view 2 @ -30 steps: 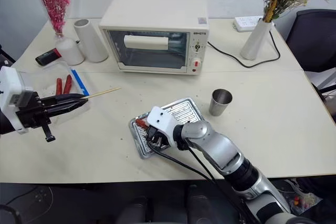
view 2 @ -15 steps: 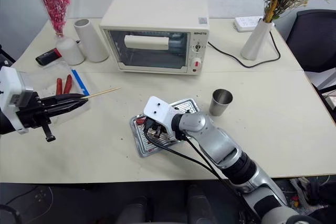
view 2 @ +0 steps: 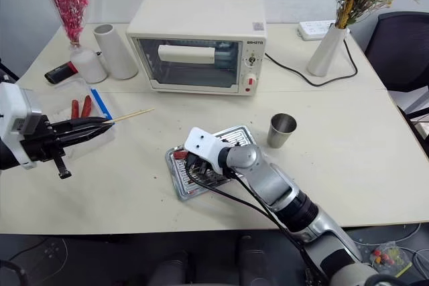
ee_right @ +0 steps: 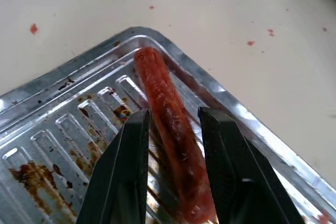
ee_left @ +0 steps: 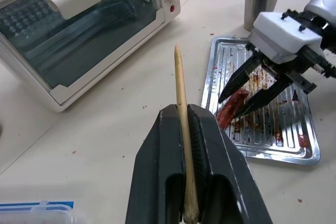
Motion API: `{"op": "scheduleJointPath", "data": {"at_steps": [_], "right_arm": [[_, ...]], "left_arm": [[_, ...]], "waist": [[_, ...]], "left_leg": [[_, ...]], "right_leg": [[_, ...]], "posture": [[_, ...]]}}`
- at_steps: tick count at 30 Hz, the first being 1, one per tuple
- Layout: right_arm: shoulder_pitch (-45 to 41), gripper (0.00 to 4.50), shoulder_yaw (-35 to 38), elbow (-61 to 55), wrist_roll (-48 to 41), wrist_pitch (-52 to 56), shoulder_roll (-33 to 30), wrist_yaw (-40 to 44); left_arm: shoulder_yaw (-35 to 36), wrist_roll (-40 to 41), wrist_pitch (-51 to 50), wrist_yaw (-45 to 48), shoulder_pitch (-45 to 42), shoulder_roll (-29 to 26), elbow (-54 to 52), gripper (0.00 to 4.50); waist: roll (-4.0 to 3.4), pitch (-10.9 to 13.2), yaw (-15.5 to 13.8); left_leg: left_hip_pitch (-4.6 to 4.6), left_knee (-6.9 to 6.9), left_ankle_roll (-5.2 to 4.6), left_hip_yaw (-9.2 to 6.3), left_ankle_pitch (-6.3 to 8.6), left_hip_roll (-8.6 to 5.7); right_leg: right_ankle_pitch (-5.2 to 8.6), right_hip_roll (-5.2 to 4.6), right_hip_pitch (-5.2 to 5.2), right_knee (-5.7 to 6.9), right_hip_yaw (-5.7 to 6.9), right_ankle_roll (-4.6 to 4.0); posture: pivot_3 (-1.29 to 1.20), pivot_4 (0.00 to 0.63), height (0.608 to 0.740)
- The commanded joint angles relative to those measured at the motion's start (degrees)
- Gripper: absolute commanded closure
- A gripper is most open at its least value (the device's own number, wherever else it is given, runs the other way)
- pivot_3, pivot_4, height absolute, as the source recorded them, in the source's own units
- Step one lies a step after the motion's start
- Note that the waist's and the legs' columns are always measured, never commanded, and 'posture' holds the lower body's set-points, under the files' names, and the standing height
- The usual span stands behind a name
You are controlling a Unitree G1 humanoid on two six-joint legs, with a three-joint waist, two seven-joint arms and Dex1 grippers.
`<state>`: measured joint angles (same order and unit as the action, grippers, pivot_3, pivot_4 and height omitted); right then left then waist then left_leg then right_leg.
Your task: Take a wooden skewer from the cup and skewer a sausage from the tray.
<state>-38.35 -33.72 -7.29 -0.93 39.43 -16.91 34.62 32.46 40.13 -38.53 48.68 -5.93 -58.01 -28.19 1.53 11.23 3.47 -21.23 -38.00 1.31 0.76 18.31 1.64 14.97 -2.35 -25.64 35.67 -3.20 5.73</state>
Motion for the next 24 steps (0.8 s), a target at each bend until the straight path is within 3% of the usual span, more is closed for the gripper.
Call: {"op": "scheduleJointPath", "data": {"at_steps": [1, 7, 13, 20, 24], "right_arm": [[-1.41, 3.00, -1.21, 1.09, 1.50, -3.39, 0.90, 2.17], [-2.53, 3.00, -1.72, 5.97, 3.99, -7.26, 2.08, 3.40], [-1.50, 4.45, -0.15, 4.48, 3.56, -6.58, 1.37, 5.43], [-1.05, 4.45, 5.94, -5.73, -2.70, -1.33, -4.62, 13.19], [-3.64, 4.45, 13.27, -12.15, -11.26, 3.88, -11.36, 21.51]], "left_arm": [[0.53, -0.25, 1.06, -0.37, -0.67, 0.09, -0.03, 4.50], [0.69, -0.23, 1.02, -0.55, -0.55, 0.08, -0.19, 4.50], [0.59, -0.04, 0.94, -0.75, -0.32, 0.35, -0.67, 4.50], [-0.56, 1.97, -0.13, -0.30, -1.28, 0.94, -0.79, 4.50], [-2.44, 4.21, -1.16, 1.56, -2.54, 0.13, -0.72, 4.50]], "waist": [[0.00, 0.00, -0.01], [0.01, -0.01, 0.04], [0.02, -0.01, 0.00], [0.02, -0.01, -0.25], [0.03, 0.00, -0.35]], "left_leg": [[0.00, 0.00, 0.00, 0.00, 0.00, 0.00], [0.04, -0.01, 0.00, 0.01, 0.00, 0.01], [0.09, -0.01, 0.03, -0.01, -0.02, 0.01], [0.03, -0.02, 0.05, -0.02, -0.03, 0.02], [0.00, -0.02, 0.04, -0.04, -0.03, 0.02]], "right_leg": [[0.00, 0.00, 0.00, 0.00, 0.00, 0.00], [0.00, -0.02, 0.01, 0.05, -0.01, 0.00], [0.01, -0.02, 0.01, 0.14, -0.01, -0.02], [0.00, -0.10, 0.01, 0.09, 0.00, 0.00], [0.00, -0.09, 0.03, 0.06, 0.03, 0.01]], "posture": [[0.00, 0.150, 0.740], [0.00, 0.150, 0.740], [0.00, 0.150, 0.740], [0.00, 0.150, 0.740], [0.00, 0.150, 0.740]]}}
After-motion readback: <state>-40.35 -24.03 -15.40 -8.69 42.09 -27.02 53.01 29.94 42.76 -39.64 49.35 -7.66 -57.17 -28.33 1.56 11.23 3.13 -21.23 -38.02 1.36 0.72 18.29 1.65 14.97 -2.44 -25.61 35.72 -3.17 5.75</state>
